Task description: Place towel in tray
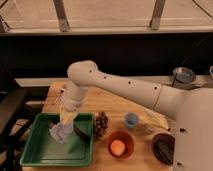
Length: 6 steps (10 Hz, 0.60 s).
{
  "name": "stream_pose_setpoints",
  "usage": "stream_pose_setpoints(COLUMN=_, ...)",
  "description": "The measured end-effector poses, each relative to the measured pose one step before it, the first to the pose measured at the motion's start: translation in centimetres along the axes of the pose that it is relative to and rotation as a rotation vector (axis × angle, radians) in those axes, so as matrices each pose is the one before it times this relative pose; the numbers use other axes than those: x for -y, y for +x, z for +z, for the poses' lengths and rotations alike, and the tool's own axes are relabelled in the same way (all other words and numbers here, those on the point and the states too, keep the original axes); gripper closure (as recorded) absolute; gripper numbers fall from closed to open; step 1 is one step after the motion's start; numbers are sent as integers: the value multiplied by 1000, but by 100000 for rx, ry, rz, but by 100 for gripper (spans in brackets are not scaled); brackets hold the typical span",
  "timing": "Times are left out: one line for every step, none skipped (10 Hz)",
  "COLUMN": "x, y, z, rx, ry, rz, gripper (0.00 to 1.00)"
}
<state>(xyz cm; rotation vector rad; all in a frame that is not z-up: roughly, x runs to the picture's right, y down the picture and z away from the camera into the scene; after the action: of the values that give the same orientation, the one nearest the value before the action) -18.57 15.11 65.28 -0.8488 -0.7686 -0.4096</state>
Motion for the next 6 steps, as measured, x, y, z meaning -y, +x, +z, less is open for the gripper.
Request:
stream_pose_setpoints(x=-171, y=-223, z=886, rx=1784, ry=-455, rz=939, gripper=46)
stream_pose_setpoints(x=-352, y=-396, z=1067, rx=1057, ry=-218, rz=1805, gripper=35)
stream_pose_setpoints(x=-421, y=-276, z=850, rx=825, ry=-174, rz=1528, gripper=26)
stream_pose_setpoints(x=-415, y=-11, z=1017, rx=1353, ry=-496, rz=2511, gripper=21)
stream_pose_setpoints(x=-192, y=-109, z=848, rx=692, ry=-739, rz=709, gripper=20)
stream_pose_setpoints(x=-61, y=-99, z=540, rx=952, ry=-565, rz=379, gripper=20)
